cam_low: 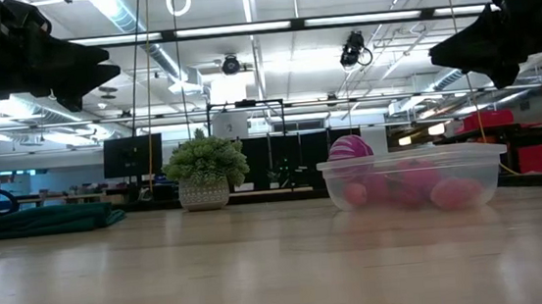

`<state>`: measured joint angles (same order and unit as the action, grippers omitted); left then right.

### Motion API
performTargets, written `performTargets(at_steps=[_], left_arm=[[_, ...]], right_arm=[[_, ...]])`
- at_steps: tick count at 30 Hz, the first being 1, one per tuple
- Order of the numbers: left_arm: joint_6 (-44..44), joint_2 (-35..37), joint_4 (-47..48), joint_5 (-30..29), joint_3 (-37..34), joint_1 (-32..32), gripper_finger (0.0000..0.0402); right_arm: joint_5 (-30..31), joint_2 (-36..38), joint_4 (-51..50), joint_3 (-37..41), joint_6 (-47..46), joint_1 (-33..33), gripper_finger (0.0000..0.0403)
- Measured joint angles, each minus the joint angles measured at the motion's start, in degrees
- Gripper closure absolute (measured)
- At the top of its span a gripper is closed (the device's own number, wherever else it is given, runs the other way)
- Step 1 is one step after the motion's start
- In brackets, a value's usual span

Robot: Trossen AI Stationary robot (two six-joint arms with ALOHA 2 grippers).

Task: Pick and placing Produce into tupperware
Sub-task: Return to Home Position

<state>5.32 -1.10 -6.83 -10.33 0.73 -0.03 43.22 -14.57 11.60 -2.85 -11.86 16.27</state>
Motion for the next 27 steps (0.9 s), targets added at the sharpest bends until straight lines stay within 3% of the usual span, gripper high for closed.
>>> performTargets(at_steps=[27], left_arm=[[-0.02, 0.0, -0.02, 0.02, 0.13, 0.0, 0.0203]], right_arm=[[0.0, 0.0, 0.0, -0.01, 0.0, -0.02, 0.0286]])
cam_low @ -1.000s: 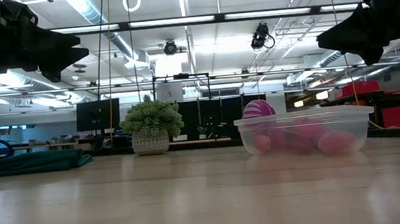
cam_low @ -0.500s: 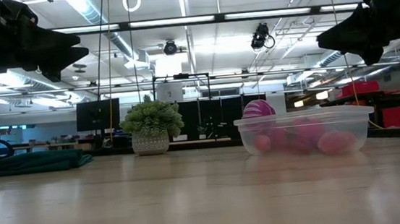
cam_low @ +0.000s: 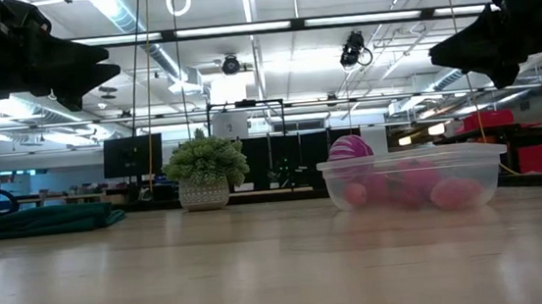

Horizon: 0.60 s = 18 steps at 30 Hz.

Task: Pick and placing Produce into tupperware
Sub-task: Return to Home Position

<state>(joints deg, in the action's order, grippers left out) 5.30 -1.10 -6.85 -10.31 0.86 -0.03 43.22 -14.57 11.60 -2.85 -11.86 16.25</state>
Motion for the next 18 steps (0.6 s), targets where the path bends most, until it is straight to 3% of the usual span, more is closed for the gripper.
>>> performTargets(at_steps=[18], left_arm=[[0.0, 0.0, 0.0, 0.02, 0.09, 0.0, 0.0204]], right_arm=[[0.0, 0.0, 0.0, -0.02, 0.0, 0.02, 0.0286]])
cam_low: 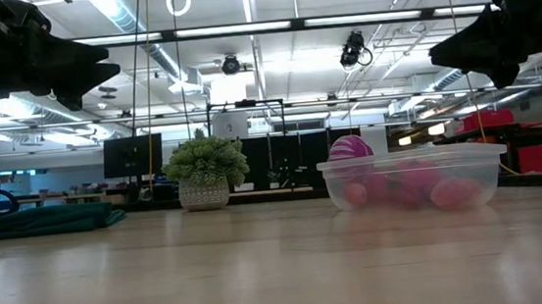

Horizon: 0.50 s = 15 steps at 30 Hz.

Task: Pick and placing Produce into tupperware
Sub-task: Return to Home Position

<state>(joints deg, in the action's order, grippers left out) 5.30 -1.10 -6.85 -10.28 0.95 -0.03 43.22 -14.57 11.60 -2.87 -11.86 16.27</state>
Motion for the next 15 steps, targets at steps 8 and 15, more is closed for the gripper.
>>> performTargets(at_steps=[8, 15], left_arm=[[0.01, 0.0, 0.0, 0.0, 0.0, 0.0, 0.0209], [-0.01, 0.0, 0.0, 0.0, 0.0, 0.0, 0.0204]], right_arm=[[0.01, 0.0, 0.01, 0.0, 0.0, 0.0, 0.0286], [0.0, 0.0, 0.0, 0.0, 0.0, 0.0, 0.0286]])
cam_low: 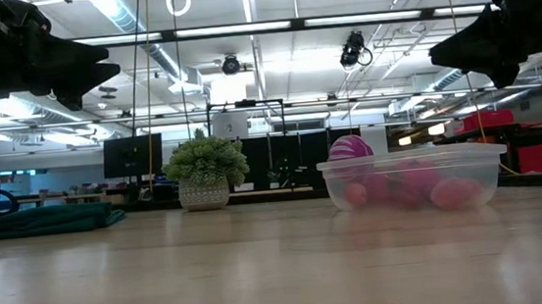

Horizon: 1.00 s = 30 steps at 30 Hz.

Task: Pick and placing Produce into tupperware
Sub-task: Return to Home Position

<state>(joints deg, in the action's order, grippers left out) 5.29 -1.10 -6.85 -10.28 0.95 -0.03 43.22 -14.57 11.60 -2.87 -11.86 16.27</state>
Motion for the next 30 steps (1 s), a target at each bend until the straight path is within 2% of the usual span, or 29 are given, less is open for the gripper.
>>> performTargets(at_steps=[30], left_arm=[[0.01, 0.0, 0.0, 0.0, -0.02, 0.0, 0.0203]], right_arm=[[0.01, -0.01, 0.0, -0.01, 0.0, -0.01, 0.0286]])
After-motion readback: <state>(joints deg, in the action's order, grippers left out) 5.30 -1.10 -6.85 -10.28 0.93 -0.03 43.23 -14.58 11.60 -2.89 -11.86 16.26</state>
